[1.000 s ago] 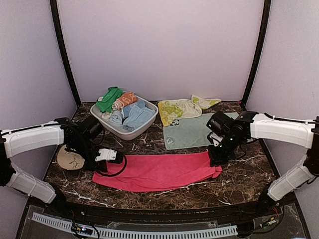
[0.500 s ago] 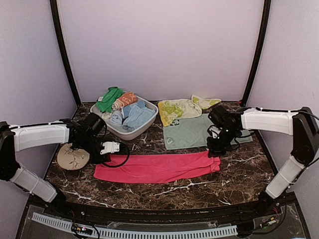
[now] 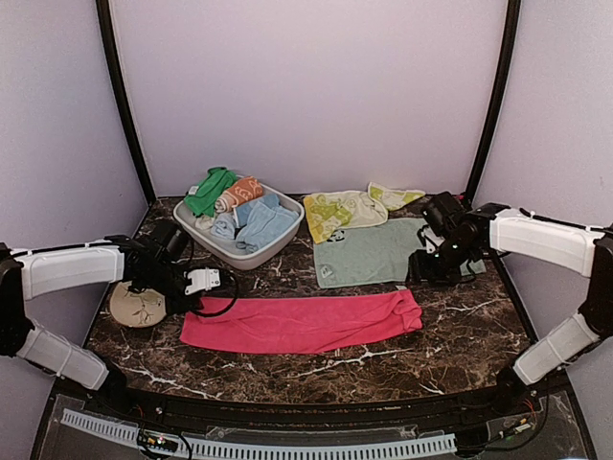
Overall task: Roll the towels
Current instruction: Fold the towel at the center of the board.
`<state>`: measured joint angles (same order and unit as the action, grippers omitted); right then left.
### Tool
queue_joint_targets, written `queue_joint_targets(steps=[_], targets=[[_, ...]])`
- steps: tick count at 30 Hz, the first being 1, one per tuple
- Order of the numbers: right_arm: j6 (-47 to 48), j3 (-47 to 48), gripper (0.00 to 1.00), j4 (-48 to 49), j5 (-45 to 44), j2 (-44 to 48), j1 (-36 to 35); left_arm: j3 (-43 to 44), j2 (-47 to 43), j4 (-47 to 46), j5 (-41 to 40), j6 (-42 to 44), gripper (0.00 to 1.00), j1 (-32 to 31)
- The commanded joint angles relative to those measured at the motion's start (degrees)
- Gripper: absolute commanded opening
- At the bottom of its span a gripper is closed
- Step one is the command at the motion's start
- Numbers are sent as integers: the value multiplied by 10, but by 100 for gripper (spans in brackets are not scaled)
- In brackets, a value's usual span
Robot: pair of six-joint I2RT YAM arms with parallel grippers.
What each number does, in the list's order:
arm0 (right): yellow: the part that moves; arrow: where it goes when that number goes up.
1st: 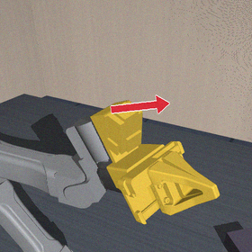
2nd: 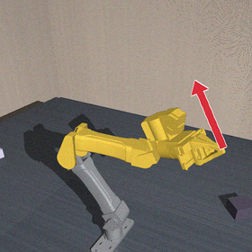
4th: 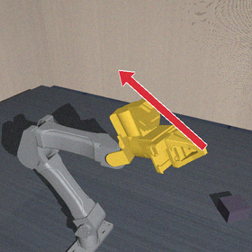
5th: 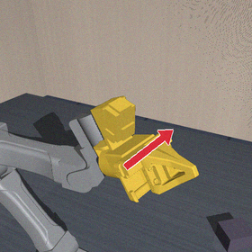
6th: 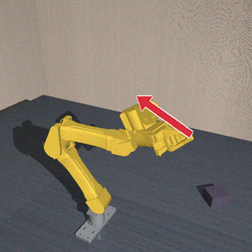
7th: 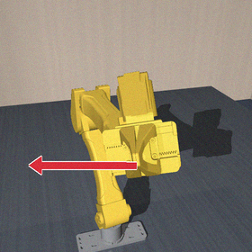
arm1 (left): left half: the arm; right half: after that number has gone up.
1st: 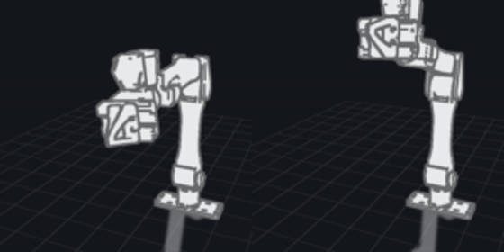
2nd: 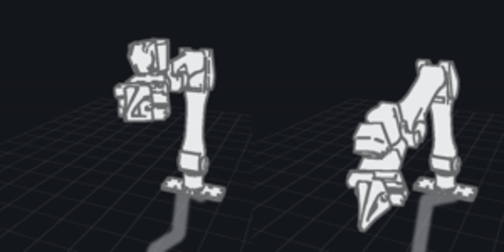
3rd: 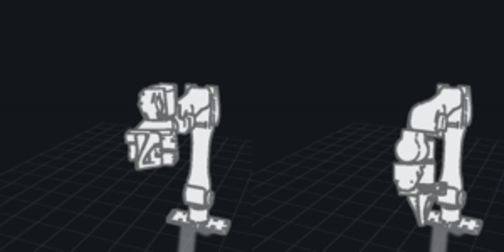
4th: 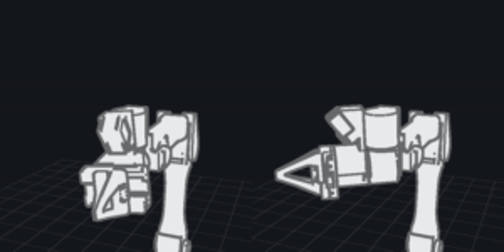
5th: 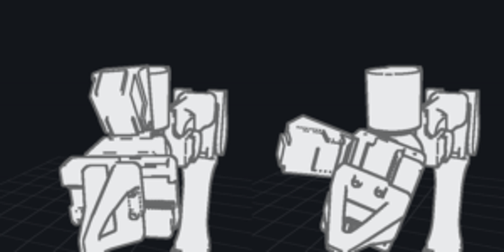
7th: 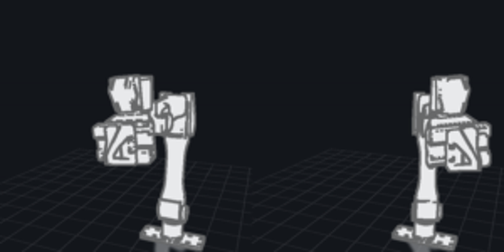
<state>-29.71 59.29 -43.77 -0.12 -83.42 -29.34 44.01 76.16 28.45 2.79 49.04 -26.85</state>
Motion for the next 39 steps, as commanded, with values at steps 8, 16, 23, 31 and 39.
queue_joint_targets(steps=[8, 16, 23, 31, 39], targets=[[-79, -151, 60, 22, 7, 99, -66, -50, -48, 21, 80, -49, 34, -31], [-69, -97, 54, 40, -59, 38, -91, -92, -23, -83, -32, -58, 25, -30], [-19, -40, 52, 18, -106, 46, -101, -74, -81, 10, 38, -43, 30, -11], [-1, -33, 52, 6, -125, 34, -125, -52, -80, 67, 116, -11, 36, -15], [-5, -30, 51, 9, -134, 32, -146, -36, 3, -5, 61, 4, 36, -19]])
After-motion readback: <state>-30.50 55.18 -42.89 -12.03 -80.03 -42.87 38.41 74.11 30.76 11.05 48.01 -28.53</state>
